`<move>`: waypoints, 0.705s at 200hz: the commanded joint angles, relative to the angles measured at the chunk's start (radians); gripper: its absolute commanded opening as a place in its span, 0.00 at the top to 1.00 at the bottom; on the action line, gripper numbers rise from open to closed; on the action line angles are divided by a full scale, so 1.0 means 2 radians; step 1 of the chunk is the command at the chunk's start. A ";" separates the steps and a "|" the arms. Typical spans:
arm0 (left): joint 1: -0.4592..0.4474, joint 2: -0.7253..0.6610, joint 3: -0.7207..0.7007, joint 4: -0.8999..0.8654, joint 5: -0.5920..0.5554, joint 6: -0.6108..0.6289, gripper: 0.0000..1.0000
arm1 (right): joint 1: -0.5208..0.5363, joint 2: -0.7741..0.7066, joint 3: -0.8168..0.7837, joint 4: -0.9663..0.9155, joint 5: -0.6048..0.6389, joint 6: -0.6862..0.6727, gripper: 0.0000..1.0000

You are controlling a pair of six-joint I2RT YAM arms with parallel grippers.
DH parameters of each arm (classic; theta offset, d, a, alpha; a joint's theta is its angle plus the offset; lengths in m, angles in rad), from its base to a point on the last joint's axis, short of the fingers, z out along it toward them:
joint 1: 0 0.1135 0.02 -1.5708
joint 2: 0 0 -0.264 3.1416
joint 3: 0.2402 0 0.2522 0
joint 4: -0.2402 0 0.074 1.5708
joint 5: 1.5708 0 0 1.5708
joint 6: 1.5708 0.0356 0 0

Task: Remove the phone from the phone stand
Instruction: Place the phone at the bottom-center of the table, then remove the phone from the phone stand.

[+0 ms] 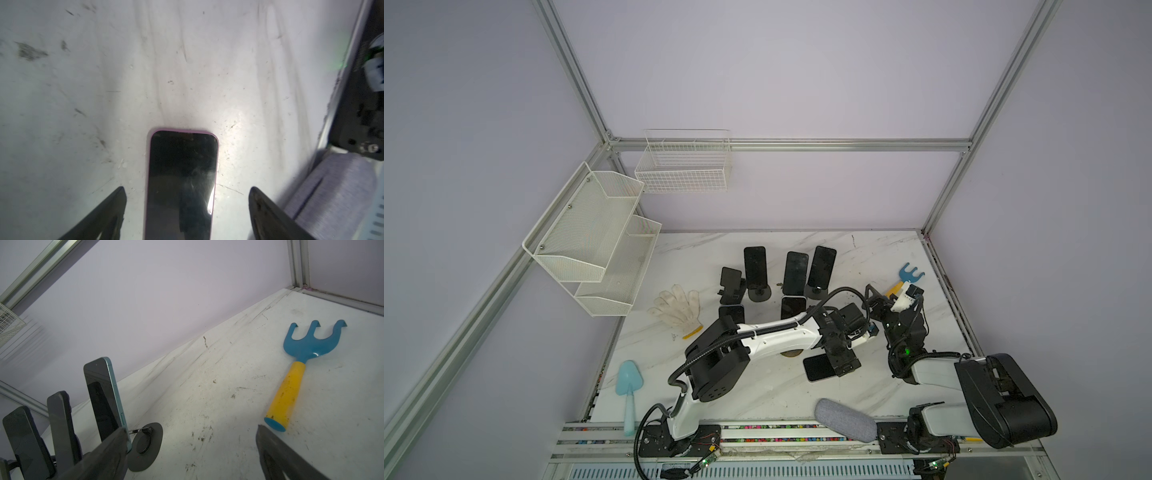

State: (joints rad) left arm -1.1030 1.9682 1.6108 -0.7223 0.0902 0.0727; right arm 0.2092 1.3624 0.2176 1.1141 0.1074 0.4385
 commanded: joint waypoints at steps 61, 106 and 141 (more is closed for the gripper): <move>0.003 -0.181 0.001 0.037 -0.154 0.012 0.00 | -0.001 0.003 0.014 -0.008 -0.008 -0.005 0.03; 0.064 -0.273 -0.065 0.062 -0.180 -0.014 0.01 | 0.000 0.023 0.023 -0.013 -0.018 -0.009 0.04; 0.143 -0.331 -0.098 0.048 -0.182 -0.081 0.00 | 0.004 0.028 0.027 -0.013 -0.019 -0.013 0.05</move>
State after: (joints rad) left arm -0.8989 1.3697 1.4830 -0.6437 -0.2508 0.0166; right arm 0.2092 1.4071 0.2489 1.0851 0.0830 0.4316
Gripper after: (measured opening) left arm 0.995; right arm 0.956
